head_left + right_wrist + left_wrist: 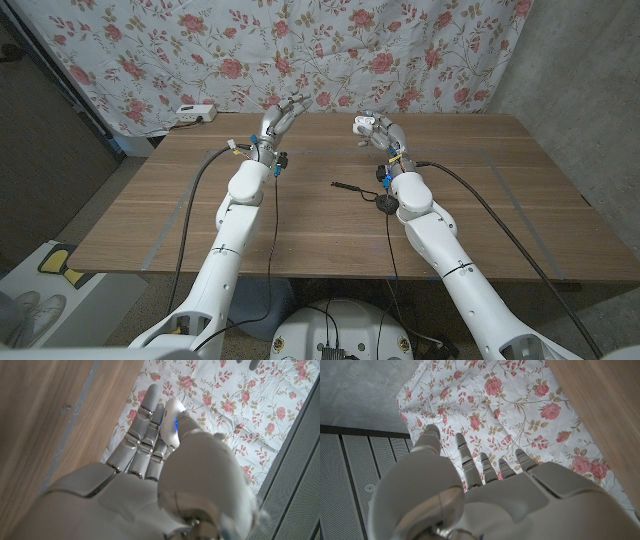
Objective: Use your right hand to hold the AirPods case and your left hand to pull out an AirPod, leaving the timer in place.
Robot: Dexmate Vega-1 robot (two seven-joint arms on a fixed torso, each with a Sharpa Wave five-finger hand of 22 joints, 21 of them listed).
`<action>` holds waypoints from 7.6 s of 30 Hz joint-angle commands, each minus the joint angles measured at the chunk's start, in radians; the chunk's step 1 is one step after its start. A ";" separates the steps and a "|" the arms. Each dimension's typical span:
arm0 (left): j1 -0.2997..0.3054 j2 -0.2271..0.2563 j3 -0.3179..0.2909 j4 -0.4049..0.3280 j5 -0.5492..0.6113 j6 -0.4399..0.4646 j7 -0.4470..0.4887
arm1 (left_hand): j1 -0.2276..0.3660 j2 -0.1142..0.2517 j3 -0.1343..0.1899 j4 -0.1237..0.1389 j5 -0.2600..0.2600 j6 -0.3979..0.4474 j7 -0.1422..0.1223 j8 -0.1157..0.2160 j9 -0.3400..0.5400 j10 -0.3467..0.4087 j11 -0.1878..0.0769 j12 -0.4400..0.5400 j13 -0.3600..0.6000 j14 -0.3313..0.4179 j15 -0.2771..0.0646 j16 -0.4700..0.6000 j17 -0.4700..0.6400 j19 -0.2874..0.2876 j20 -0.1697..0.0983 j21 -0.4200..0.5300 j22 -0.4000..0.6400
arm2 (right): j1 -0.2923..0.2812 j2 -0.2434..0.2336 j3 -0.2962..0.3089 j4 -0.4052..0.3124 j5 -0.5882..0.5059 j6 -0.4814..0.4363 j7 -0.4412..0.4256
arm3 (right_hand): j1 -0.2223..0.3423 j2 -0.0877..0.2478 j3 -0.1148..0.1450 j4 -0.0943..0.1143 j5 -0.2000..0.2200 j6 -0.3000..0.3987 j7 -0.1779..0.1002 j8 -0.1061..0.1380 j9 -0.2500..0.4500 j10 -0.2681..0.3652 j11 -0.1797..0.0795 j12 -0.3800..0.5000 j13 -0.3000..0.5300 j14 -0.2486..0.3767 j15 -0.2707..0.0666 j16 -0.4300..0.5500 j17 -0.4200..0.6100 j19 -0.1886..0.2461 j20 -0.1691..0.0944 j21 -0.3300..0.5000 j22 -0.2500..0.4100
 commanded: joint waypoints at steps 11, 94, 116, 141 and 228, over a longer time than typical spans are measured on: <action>-0.008 0.185 0.055 -0.159 0.185 -0.007 0.032 | 0.000 -0.024 0.002 0.004 -0.001 -0.202 -0.054 -0.087 0.003 0.136 -0.028 0.055 0.003 0.007 -0.001 0.024 0.002 -0.001 0.011 0.013 0.002 | 0.005 -0.020 0.002 -0.014 0.006 -0.025 0.023 | 0.017 0.000 -0.008 0.001 0.008 -0.037 0.008 -0.021 0.002 0.143 -0.136 0.002 0.020 0.043 -0.172 -0.004 0.009 -0.014 -0.085 0.028 -0.001; -0.311 0.532 0.290 -0.489 0.549 0.507 -0.419 | -0.045 0.010 0.032 -0.001 0.026 -0.345 -0.056 -0.081 -0.003 0.493 -0.106 0.155 0.073 0.248 -0.070 0.060 -0.002 0.061 0.021 0.025 0.001 | 0.069 -0.020 0.019 0.085 0.133 0.022 0.126 | 0.029 0.000 -0.025 0.003 0.017 0.016 0.015 -0.019 0.003 0.158 -0.135 -0.015 0.035 0.060 -0.172 -0.024 0.027 -0.063 -0.084 0.132 -0.012; -0.415 0.582 0.353 -0.480 0.571 0.447 -0.559 | -0.044 -0.010 0.045 0.000 0.023 -0.500 -0.054 -0.096 -0.003 0.466 -0.107 0.127 0.102 0.241 -0.068 0.032 -0.001 0.057 0.022 0.017 0.001 | 0.075 -0.044 0.010 0.074 0.127 0.036 0.156 | 0.031 -0.001 -0.027 0.003 0.018 -0.001 0.019 -0.033 0.003 0.158 -0.135 -0.014 0.048 0.064 -0.172 -0.027 0.032 -0.072 -0.084 0.157 -0.014; -0.597 0.562 0.422 -0.318 0.484 0.306 -0.766 | 0.001 0.002 0.098 -0.008 0.047 -0.674 -0.032 -0.096 -0.005 0.374 -0.077 0.068 0.120 0.168 -0.034 0.009 0.001 0.023 0.037 0.007 0.001 | 0.075 -0.064 0.009 0.050 0.136 0.027 0.192 | 0.033 -0.001 -0.029 0.003 0.019 0.001 0.019 -0.037 0.003 0.159 -0.135 -0.018 0.054 0.064 -0.172 -0.030 0.036 -0.083 -0.084 0.179 -0.016; -0.660 0.513 0.501 -0.185 0.515 0.118 -0.798 | 0.041 -0.005 0.125 -0.002 0.055 -0.665 -0.034 -0.065 -0.006 0.367 -0.096 0.042 0.132 0.152 -0.044 0.022 -0.003 0.031 0.028 0.016 0.001 | 0.100 -0.138 -0.010 -0.010 0.147 0.043 0.326 | 0.038 -0.003 -0.033 0.003 0.024 -0.005 0.018 -0.048 0.002 0.167 -0.130 -0.037 0.063 0.062 -0.171 -0.040 0.050 -0.126 -0.082 0.245 -0.022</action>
